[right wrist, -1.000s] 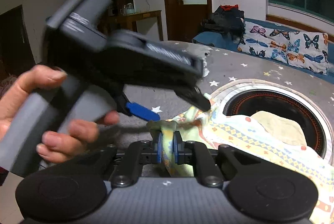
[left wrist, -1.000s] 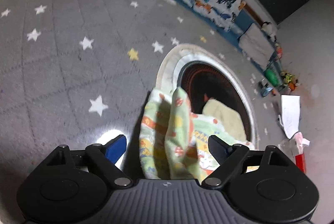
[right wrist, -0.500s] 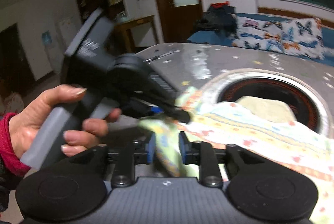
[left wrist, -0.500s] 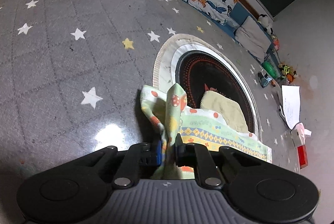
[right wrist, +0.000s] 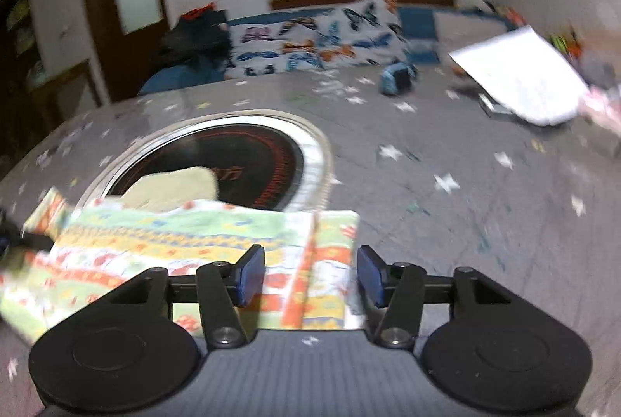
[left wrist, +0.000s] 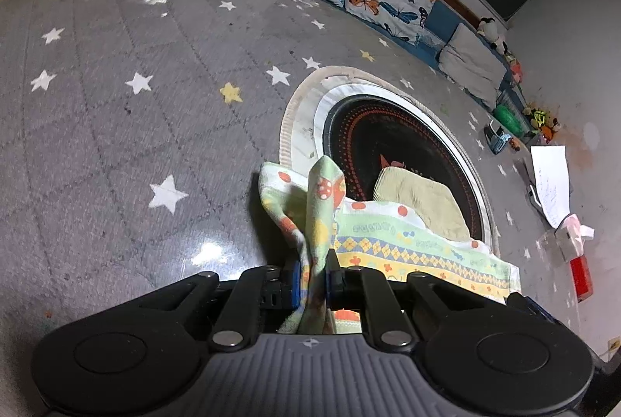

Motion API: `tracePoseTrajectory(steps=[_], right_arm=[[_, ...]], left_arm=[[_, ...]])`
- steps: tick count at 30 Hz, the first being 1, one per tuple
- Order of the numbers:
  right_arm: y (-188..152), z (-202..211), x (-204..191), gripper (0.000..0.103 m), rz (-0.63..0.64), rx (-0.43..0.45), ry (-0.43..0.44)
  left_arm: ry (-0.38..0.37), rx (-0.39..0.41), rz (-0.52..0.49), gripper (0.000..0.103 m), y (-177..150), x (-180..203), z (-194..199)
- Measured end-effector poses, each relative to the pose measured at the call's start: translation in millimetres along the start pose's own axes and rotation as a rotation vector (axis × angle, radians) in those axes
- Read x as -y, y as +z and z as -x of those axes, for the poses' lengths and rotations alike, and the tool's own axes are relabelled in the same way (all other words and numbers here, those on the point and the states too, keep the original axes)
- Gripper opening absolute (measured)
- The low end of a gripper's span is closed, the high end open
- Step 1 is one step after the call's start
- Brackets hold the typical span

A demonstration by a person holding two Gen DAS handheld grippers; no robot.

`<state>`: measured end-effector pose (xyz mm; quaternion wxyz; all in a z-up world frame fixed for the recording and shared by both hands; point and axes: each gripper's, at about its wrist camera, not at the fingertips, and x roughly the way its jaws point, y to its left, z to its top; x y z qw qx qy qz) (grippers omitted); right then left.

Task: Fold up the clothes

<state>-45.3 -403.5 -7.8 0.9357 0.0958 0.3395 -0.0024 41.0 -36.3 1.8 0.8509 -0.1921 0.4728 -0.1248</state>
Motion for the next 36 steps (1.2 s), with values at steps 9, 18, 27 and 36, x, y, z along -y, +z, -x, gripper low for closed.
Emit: tracePoseTrajectory(steps=[9,18,27,36], right_arm=[[-3.4,-0.8,-2.3,0.009,-0.041,0.026,0.046],[28.7,55.7,28.8,0.009,-0.045,0.162,-0.028],[51.4,82.9,106.8,0.009,-0.077,0.222,-0.226],[25.6,54.7,171.8,0.012,-0.183,0.106,-0.360]], left_arm=[[0.024,0.044,-0.136,0.011,4.8,35.3,8.9],[-0.073,0.054,-0.307,0.009,11.4,128.1,-1.2],[-0.140,0.016,-0.449,0.010,-6.8,229.0,-52.8],[-0.043,-0.070,-0.564,0.025,-39.8,265.5,-110.7]])
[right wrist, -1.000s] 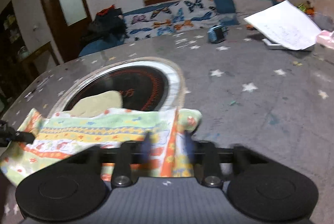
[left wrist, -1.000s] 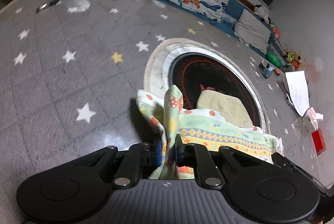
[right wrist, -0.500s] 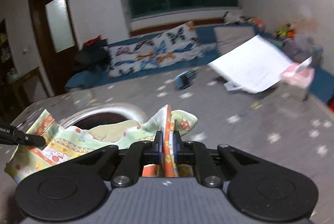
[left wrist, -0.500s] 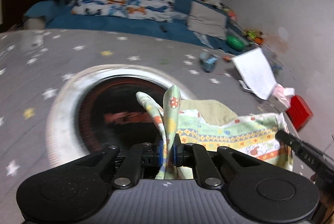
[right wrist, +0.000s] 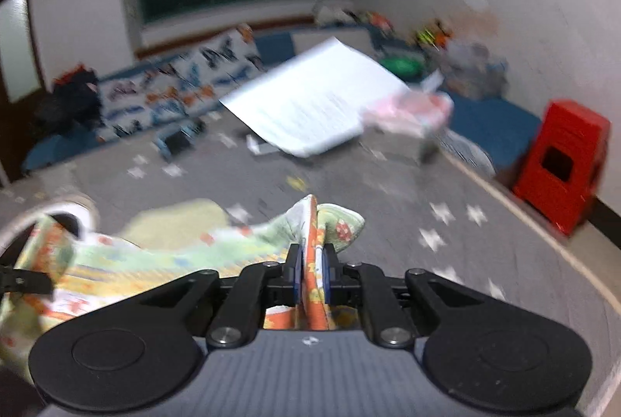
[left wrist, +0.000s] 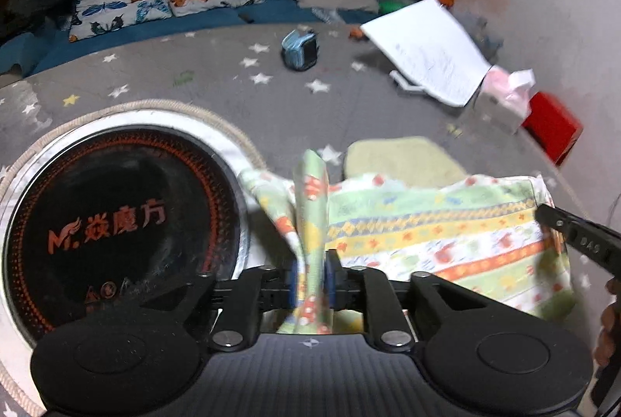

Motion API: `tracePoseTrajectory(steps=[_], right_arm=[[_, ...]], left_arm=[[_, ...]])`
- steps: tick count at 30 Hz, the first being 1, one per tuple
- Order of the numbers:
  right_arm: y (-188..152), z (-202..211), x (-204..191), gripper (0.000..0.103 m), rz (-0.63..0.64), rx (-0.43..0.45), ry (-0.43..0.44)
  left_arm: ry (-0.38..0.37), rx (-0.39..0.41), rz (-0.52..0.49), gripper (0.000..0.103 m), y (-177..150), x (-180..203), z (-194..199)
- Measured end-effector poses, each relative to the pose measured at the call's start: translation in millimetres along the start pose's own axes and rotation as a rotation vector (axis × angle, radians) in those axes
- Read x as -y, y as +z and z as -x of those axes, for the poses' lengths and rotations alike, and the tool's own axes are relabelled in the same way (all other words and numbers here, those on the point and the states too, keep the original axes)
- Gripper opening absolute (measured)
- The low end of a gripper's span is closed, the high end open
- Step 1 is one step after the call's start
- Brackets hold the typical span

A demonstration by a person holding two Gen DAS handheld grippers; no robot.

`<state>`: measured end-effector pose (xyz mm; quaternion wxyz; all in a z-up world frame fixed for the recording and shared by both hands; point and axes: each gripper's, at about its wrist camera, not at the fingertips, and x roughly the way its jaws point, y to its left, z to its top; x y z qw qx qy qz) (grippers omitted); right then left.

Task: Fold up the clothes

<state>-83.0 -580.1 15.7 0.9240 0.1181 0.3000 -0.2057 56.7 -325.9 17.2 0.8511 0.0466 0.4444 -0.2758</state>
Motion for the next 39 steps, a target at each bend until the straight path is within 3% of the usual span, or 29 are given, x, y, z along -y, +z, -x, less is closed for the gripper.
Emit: tracePoseTrajectory(steps=[1,5,9,12,20,24,31,39], right_arm=[[-2.7,-3.1,4.1,0.013,-0.009,-0.010,-0.013],[-4.3,-1.7,6.5,0.015,0.020,0.015,-0.025],[2.5,-3.8,-14.3,0.023,0.075,0.012,0.072],[4.1,-14.1,-36.5,0.028,0.103,-0.010,0.130],[0.4,-42.4,-62.3,0.035,0.171,-0.052,0.121],[-3.1,-17.0,-63.0,0.038,0.198,-0.039,0.153],[-36.7,32.0,-76.4,0.043,0.257,-0.038,0.230],[-72.2,57.6,-83.4,0.043,0.306,-0.017,0.190]], left_arm=[[0.011,-0.005,0.004,0.034,-0.5,-2.4,-1.1],[0.040,0.020,0.030,0.044,7.9,-13.6,4.6],[0.052,0.070,0.002,0.044,20.0,-4.4,9.7],[0.020,0.068,-0.030,0.042,25.1,9.5,2.9],[-0.028,0.023,-0.075,0.036,31.4,30.9,-35.1],[-0.032,0.009,-0.064,0.036,30.5,26.8,-42.8],[-0.066,0.024,-0.103,0.036,6.7,25.0,-10.8],[-0.029,0.038,-0.109,0.036,-34.4,6.2,16.7]])
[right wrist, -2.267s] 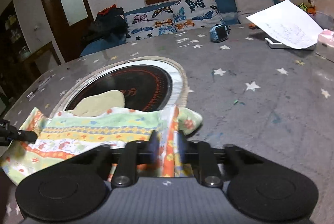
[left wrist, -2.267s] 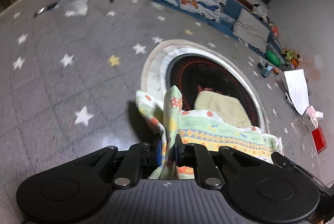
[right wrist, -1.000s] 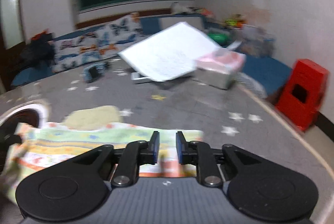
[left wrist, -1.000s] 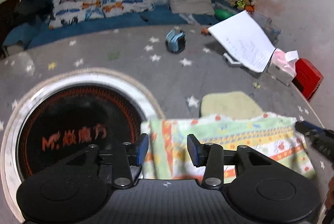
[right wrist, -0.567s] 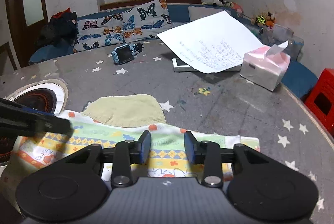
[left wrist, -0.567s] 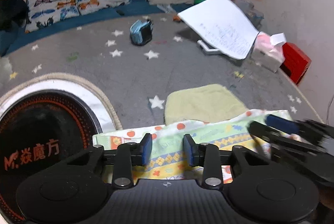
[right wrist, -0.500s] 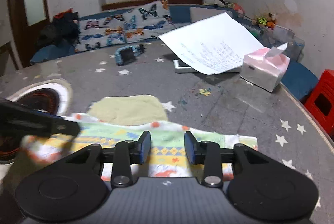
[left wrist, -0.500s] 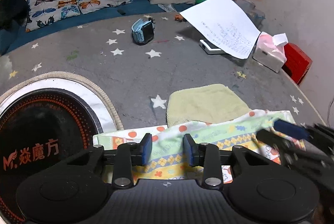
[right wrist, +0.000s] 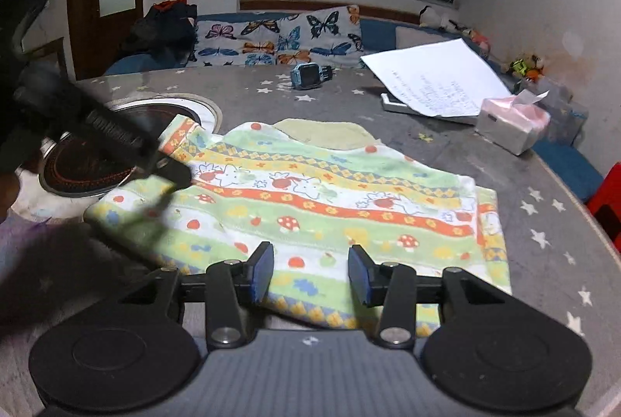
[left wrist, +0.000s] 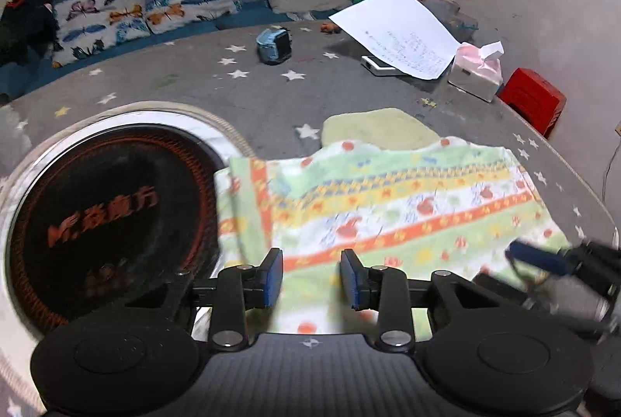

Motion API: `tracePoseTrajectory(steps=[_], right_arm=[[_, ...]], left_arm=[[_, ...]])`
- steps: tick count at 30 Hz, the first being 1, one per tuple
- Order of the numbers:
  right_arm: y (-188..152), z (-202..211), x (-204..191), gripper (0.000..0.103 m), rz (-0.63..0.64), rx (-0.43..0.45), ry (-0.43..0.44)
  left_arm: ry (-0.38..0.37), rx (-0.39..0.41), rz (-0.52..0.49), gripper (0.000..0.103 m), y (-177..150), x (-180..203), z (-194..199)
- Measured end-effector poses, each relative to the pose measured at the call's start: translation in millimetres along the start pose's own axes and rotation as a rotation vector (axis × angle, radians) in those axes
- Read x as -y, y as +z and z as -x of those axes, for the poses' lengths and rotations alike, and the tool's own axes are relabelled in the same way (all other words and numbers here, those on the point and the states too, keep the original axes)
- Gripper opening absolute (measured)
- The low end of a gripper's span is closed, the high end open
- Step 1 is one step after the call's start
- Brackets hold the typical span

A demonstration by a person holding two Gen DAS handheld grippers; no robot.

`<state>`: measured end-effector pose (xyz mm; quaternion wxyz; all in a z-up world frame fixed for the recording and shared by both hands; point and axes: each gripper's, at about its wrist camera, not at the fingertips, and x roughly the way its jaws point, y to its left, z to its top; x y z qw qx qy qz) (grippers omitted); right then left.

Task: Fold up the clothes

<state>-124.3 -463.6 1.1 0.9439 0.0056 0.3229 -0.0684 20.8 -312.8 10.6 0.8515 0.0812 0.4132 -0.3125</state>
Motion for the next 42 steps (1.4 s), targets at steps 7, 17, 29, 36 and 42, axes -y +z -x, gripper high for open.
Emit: tracePoseTrajectory(steps=[7,17,29,36,42], right_arm=[[-7.6,0.7,16.1,0.047,-0.100,-0.023,-0.011],[-11.0,17.0,-0.9,0.080,-0.120,-0.003,-0.015],[-13.0,28.3,-47.3,0.103,-0.111,0.012,0.027],[-8.2,30.0,-71.6,0.103,-0.116,0.018,0.072],[-9.3,23.9,-93.8,0.103,-0.110,0.002,0.082]], left_arm=[[0.021,-0.019,0.031,0.041,-11.3,-7.2,7.6],[0.044,0.014,0.037,0.073,-25.5,-13.3,39.4],[0.143,0.092,0.019,0.102,-42.6,-49.0,95.2],[0.232,0.078,0.021,0.103,-66.7,-79.9,118.5],[0.288,0.064,0.077,0.103,-92.8,-105.2,123.6]])
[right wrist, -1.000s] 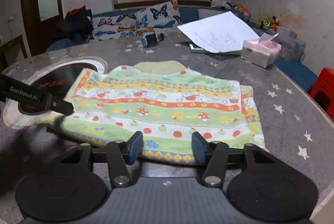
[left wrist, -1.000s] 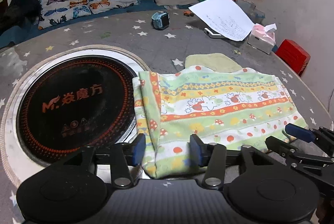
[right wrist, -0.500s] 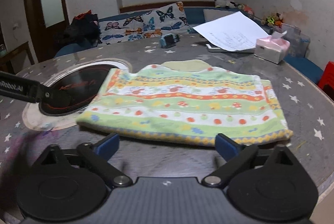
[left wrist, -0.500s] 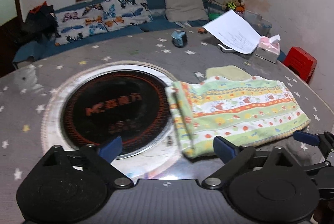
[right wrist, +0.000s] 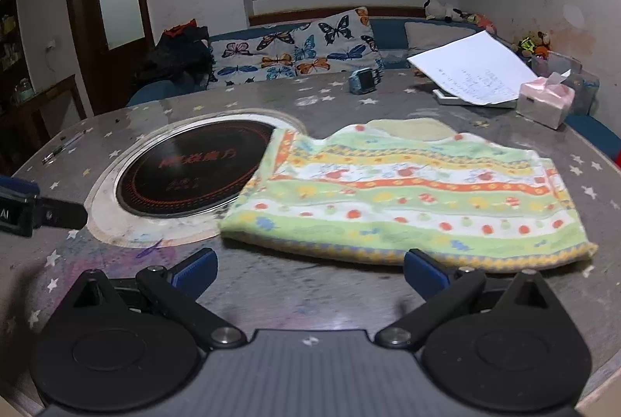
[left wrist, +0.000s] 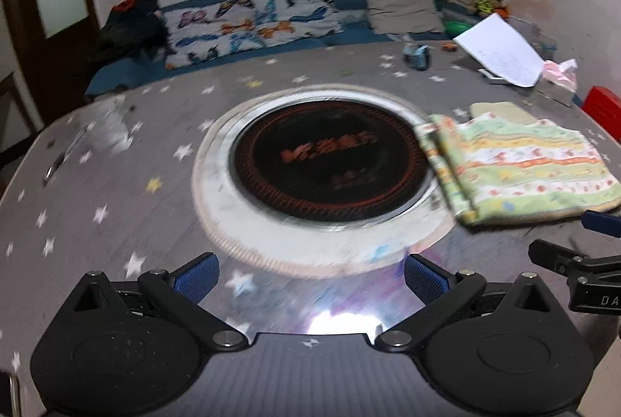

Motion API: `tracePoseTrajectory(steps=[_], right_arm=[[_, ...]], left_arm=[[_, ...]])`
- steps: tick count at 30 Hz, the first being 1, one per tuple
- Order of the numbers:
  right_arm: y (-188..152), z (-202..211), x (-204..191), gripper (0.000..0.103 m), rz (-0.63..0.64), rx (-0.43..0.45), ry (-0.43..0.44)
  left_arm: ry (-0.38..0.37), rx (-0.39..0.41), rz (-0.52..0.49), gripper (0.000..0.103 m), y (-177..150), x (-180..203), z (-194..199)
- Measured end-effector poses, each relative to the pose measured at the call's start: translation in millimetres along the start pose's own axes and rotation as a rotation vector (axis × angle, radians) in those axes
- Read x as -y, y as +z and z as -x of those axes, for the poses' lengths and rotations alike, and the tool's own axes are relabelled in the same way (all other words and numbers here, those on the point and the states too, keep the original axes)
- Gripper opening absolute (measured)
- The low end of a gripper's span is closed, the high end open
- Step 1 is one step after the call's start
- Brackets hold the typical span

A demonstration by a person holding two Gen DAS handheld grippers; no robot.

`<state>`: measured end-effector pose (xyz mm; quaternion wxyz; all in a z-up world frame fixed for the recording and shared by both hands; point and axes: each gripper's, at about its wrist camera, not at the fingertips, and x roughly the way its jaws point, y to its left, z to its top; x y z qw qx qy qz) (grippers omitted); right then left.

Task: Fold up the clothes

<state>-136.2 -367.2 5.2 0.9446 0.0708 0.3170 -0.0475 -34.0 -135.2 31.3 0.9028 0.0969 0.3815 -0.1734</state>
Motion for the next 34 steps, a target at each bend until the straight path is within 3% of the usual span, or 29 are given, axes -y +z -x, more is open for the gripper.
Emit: tracePoseTrajectory(steps=[9,34], right_arm=[[-5.5,-13.5,-22.9,0.103,0.024,-0.035,-0.032],[-11.4,-8.7,-19.3,0.103,-0.027,-0.049,-0.098]], left_arm=[[0.041,-0.025,0.053,0.103,-20.6,-14.8,-12.7],[-0.032,0.002,0.000,0.103,-26.8,23.3,-4.6]])
